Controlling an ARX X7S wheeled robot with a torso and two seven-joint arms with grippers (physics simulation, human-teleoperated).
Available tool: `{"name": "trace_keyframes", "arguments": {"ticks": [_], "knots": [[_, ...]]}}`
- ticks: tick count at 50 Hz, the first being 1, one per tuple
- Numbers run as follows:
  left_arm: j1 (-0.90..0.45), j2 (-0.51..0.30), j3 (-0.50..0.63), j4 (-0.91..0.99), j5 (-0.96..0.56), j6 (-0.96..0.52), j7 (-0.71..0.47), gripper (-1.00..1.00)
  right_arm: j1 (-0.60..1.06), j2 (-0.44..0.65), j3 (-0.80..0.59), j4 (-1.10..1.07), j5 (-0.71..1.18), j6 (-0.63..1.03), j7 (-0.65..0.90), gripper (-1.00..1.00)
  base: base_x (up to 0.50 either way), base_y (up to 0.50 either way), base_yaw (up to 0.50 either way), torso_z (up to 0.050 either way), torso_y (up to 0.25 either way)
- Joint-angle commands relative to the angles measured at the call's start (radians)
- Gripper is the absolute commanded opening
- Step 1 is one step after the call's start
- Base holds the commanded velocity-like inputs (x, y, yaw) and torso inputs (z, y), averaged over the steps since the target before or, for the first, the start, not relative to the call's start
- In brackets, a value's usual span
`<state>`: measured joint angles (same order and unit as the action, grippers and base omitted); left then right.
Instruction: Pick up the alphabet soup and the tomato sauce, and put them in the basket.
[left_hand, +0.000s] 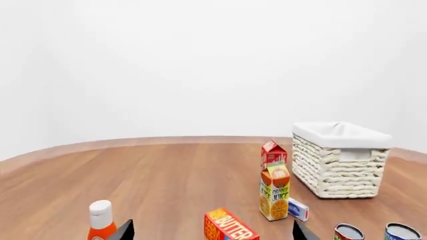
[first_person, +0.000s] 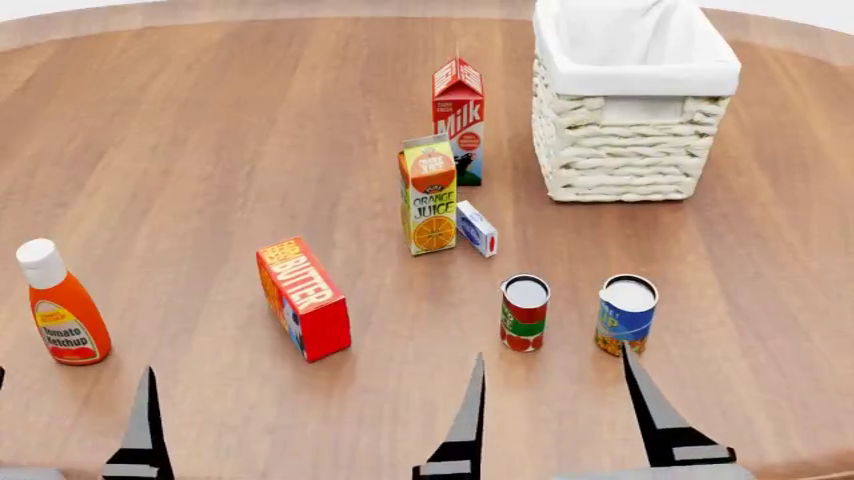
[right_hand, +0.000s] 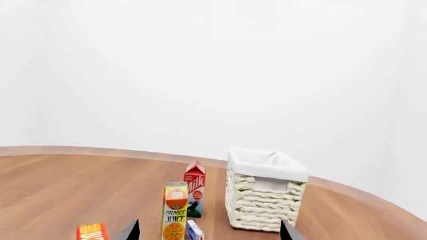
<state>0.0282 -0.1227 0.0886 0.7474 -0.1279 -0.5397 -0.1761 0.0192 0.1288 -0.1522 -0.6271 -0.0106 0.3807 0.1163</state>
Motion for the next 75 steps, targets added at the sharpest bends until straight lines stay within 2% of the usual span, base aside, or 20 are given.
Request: {"name": "trace_keyframes", "arguments": {"ticks": [1, 8, 16, 75], "knots": [[-0.009, 0.003, -0.022, 0.194, -0.029, -0.071, 0.013, 1.00, 0.022, 0.000, 0.003, -0.217, -0.014, 0.108, -0.015, 1.00, 0.00, 0.00, 0.00, 0.000, 0.000], [-0.012, -0.006, -0.021, 0.219, -0.039, -0.088, 0.000, 1.00, 0.035, 0.008, -0.023, -0.211, -0.059, 0.126, 0.016, 1.00, 0.00, 0.00, 0.00, 0.000, 0.000], [-0.007, -0.015, -0.021, 0.221, -0.050, -0.080, -0.009, 1.00, 0.032, 0.010, -0.009, -0.212, -0.028, 0.125, 0.018, 1.00, 0.01, 0.00, 0.00, 0.000, 0.000], [-0.008, -0.067, 0.003, 0.230, -0.108, -0.082, -0.075, 1.00, 0.043, 0.049, -0.025, -0.233, 0.029, 0.149, 0.060, 1.00, 0.50, 0.00, 0.00, 0.000, 0.000]]}}
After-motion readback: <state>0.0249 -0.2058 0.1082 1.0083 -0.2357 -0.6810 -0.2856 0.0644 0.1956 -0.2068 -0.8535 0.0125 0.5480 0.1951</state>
